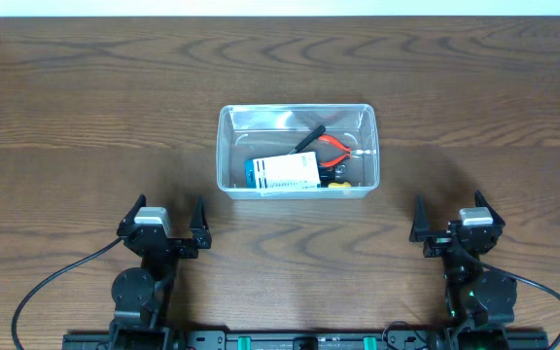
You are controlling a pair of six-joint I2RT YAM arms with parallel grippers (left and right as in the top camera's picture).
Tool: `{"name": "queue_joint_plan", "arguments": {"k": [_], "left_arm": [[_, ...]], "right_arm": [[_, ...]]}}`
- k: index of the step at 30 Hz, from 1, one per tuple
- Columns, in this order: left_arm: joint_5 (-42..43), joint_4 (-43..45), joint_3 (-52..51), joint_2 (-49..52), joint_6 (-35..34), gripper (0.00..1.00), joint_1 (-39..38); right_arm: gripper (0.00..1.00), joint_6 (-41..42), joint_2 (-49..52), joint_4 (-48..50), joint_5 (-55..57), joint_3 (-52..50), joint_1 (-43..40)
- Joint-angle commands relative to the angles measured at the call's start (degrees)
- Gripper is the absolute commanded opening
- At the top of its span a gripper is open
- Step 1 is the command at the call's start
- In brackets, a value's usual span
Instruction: Pack container
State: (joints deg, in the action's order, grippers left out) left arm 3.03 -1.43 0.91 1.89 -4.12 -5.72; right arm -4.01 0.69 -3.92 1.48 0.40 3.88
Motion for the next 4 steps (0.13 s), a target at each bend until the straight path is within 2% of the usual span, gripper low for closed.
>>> {"name": "queue_joint_plan", "arguments": {"k": [1,4], "left_arm": [[-0.24,-2.58,-0.59,0.22,-0.28,0.98,0.24],[-0.24,-2.58,-0.59,0.24,-0.28,0.98,0.24]], "right_arm": [[0.99,0.55,-0.35,-0.31,-0.22,-0.09,0.17],[0.99,0.55,-0.35,-0.31,-0.22,-0.09,0.17]]}}
